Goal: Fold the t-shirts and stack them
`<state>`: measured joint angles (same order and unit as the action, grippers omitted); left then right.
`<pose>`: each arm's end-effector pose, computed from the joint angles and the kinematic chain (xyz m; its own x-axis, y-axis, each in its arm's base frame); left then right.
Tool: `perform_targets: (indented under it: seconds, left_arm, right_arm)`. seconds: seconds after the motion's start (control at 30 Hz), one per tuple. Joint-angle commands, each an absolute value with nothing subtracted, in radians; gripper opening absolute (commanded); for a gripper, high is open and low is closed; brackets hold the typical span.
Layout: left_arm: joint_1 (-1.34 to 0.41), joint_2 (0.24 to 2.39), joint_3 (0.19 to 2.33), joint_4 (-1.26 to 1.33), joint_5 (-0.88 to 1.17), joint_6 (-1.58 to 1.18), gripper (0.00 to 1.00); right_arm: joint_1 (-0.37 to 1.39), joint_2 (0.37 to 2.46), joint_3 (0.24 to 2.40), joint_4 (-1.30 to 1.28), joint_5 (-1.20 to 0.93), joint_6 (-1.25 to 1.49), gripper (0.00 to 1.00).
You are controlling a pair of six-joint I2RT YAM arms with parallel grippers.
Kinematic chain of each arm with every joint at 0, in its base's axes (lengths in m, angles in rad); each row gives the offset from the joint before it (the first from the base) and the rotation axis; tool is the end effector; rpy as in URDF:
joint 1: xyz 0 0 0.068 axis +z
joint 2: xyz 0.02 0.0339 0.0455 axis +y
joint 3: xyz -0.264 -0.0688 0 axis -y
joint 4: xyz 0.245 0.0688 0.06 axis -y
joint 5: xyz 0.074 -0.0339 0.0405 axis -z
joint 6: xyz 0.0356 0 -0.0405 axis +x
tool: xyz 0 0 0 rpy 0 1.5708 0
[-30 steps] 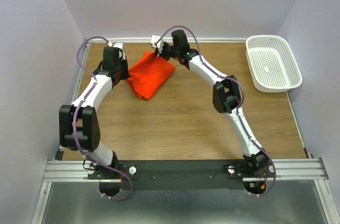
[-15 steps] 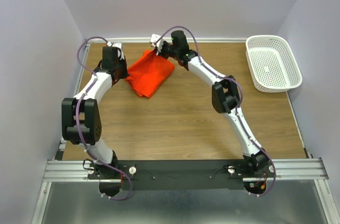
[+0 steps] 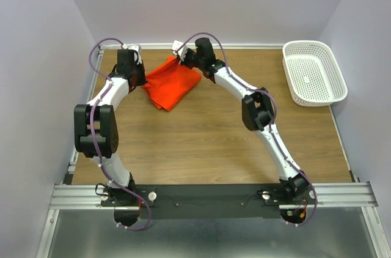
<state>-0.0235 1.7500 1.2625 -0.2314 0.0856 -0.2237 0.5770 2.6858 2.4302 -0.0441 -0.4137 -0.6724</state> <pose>0.3938 -0.0123 0.2394 -0.6614 -0.2055 -0.7213 -0.0605 0.9732 -0.2218 0.5044 0.3454 0.1943 0.3180 -0.4735 -0.8214 -0.7967 0.3361 -0.5023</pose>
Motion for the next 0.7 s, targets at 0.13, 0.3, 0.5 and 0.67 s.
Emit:
perform_targets:
  seconds: [0.13,0.3,0.5,0.67]
  left_arm:
    - [-0.015,1.809,1.305,-0.193,0.127,-0.178,0.00]
    - [-0.015,1.790,1.284,-0.155,0.161,-0.160,0.00]
    - [-0.015,1.763,1.259,-0.107,0.195,-0.135,0.00]
    - [-0.015,1.792,1.281,-0.098,0.207,-0.126,0.00]
  right_arm:
    - [0.583,2.714,2.456,0.031,-0.324,-0.655,0.01]
    - [0.584,2.674,2.396,0.061,-0.321,-0.649,0.00]
    - [0.583,2.628,2.338,0.109,-0.292,-0.630,0.01]
    - [0.583,2.623,2.324,0.115,-0.268,-0.629,0.00]
